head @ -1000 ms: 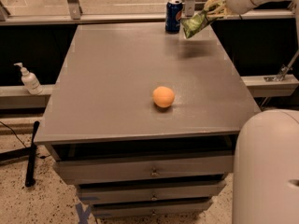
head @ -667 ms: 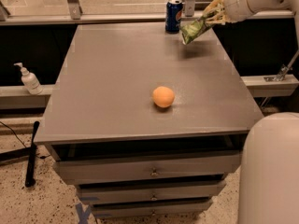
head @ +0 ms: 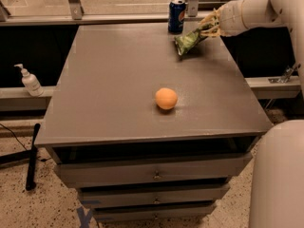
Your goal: Move green jalapeno chip bag near pepsi can
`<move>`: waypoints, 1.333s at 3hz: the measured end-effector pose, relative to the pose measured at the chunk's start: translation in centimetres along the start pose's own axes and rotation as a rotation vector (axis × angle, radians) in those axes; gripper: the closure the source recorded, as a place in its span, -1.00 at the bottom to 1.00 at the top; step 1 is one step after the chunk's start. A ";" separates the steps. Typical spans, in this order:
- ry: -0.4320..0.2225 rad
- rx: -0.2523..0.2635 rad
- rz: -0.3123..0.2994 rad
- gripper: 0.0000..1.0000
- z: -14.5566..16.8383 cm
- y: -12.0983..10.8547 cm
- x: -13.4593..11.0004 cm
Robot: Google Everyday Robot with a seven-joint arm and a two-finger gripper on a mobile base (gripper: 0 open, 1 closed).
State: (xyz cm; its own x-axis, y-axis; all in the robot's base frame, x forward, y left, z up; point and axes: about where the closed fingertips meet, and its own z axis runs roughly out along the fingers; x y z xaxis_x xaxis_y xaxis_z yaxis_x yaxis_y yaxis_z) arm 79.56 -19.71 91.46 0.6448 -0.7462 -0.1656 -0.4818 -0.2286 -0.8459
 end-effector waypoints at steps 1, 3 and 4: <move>-0.043 0.012 0.017 1.00 1.8 1.2 -0.4; -0.101 0.017 0.028 0.66 5.0 2.1 -1.0; -0.107 0.003 0.014 0.20 5.7 2.3 -0.9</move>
Offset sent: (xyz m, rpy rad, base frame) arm 0.0137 0.0366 -0.0439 0.1164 0.0210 0.0741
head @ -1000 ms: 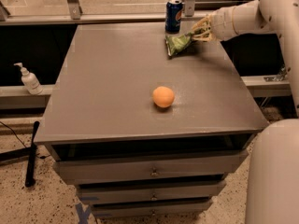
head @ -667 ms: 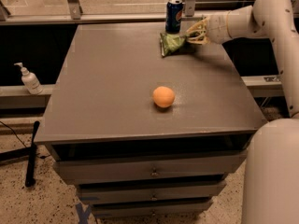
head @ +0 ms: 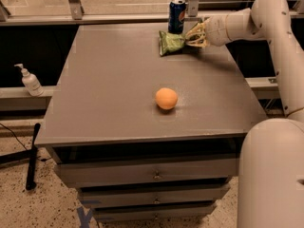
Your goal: Move green jalapeno chip bag near pepsi can
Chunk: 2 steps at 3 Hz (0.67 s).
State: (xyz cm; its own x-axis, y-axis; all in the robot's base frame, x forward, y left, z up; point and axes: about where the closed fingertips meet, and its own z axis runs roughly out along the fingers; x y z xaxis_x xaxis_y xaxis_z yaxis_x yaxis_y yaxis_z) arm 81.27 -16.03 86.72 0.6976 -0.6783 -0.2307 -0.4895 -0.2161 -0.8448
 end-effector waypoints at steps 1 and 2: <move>0.005 -0.006 -0.018 -0.27 0.4 -0.4 0.5; 0.005 -0.004 -0.034 -0.73 0.3 -1.0 0.6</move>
Offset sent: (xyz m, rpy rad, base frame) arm 0.0268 -0.0140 0.0246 -0.0334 -0.0449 0.0139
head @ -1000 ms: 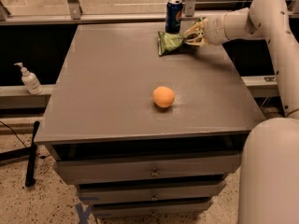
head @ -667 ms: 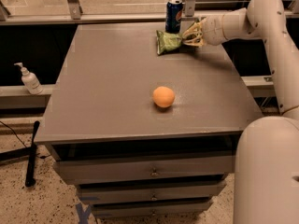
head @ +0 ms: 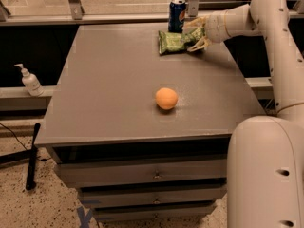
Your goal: Move green jalapeno chip bag near pepsi can
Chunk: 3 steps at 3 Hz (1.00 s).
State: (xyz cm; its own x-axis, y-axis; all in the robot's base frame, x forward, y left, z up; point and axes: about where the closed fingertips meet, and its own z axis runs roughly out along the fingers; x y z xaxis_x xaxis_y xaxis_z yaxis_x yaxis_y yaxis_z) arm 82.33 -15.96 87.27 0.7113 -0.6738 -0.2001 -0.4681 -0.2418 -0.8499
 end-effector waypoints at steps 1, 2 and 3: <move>0.002 0.003 0.012 -1.00 -1.8 -0.6 0.0; 0.010 -0.012 0.041 -1.00 -5.6 -1.0 -0.5; 0.032 -0.018 0.110 -1.00 -11.9 -1.5 -1.4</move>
Offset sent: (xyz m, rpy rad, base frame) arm -0.0497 -0.0806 0.0840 0.0058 0.0654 -0.0576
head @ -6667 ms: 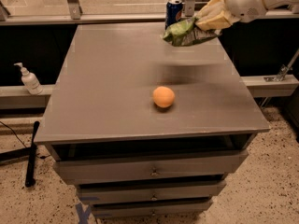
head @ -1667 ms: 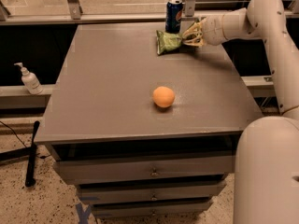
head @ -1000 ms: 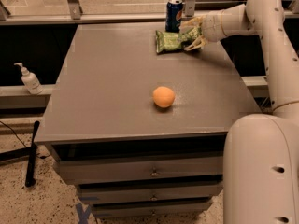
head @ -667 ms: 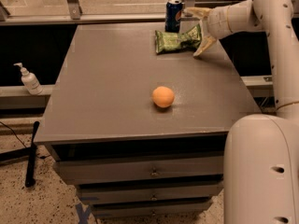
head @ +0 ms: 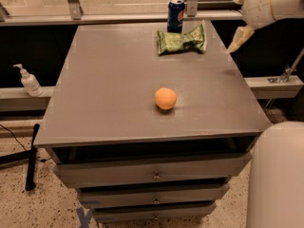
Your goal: Move green jalapeno chip bag near pepsi can
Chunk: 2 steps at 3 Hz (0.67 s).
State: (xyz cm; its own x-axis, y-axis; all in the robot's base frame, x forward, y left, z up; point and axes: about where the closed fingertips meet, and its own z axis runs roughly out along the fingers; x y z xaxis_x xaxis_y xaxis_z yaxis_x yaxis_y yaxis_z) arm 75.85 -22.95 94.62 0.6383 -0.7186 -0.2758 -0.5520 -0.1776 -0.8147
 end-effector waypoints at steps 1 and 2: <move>0.018 0.022 0.125 -1.00 -7.6 -0.1 -1.5; 0.017 0.023 0.142 -1.00 -7.4 -0.2 -1.5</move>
Offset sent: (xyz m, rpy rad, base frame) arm -0.0430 -0.0352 0.0387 0.0617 0.0566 -0.0732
